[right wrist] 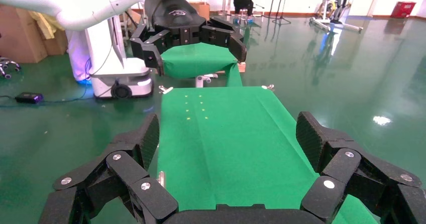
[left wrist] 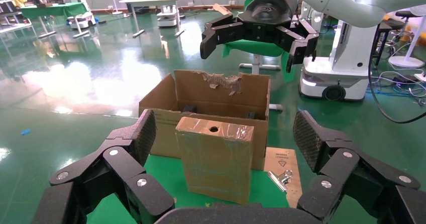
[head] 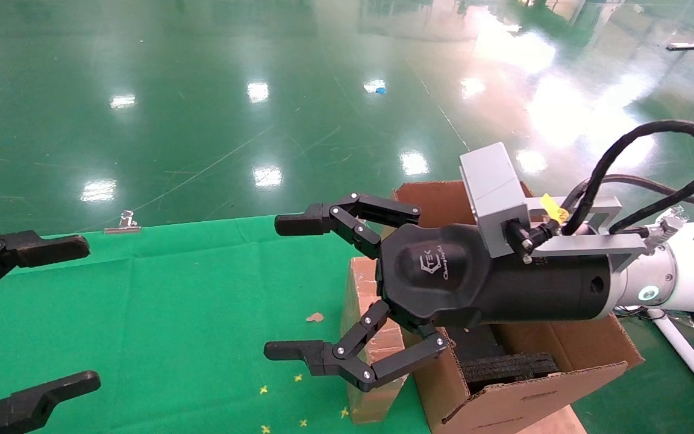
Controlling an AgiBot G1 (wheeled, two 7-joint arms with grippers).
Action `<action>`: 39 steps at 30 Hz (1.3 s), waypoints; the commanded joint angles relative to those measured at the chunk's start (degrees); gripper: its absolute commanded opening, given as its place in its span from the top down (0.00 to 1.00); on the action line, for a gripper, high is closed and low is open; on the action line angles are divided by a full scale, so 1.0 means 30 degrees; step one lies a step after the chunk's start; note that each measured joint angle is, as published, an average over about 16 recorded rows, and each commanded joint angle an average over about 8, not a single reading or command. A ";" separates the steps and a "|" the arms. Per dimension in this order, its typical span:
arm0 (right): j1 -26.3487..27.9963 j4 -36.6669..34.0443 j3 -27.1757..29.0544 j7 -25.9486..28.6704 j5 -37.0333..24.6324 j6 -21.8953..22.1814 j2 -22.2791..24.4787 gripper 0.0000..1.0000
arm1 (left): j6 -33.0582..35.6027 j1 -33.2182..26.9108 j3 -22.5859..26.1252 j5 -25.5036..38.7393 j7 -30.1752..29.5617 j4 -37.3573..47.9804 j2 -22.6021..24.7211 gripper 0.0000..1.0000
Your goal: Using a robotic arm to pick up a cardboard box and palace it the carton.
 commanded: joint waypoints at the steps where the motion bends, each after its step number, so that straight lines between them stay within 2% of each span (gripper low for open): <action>1: 0.0000 0.0000 0.0000 0.0000 0.0000 0.0000 0.0000 0.00 | 0.0000 0.0000 0.0000 0.0000 0.0000 0.0000 0.0000 0.00; 14: -0.0030 0.0080 -0.0073 0.0010 -0.0114 -0.0007 -0.0013 0.00 | 0.0001 -0.0002 0.0002 0.0000 0.0002 0.0004 0.0001 0.00; 19: 0.0079 0.0682 -0.0875 0.0520 -0.1403 0.0084 -0.0221 0.00 | 0.0003 -0.0006 0.0008 -0.0003 0.0007 0.0012 0.0001 0.00; 24: 0.1683 0.1259 -0.3014 0.2354 -0.4969 -0.0118 -0.1121 0.00 | 0.0004 -0.0011 0.0017 -0.0007 0.0012 0.0017 0.0000 0.00; 33: 0.7356 0.1332 -0.8422 0.7602 -1.3940 -0.1115 -0.4737 0.00 | 0.0001 -0.0016 0.0031 -0.0016 0.0020 0.0020 -0.0005 0.00; 39: 1.1015 0.1340 -1.1122 1.0618 -1.6857 -0.1478 -0.6059 0.00 | -0.0003 -0.0018 0.0040 -0.0022 0.0024 0.0021 -0.0009 0.00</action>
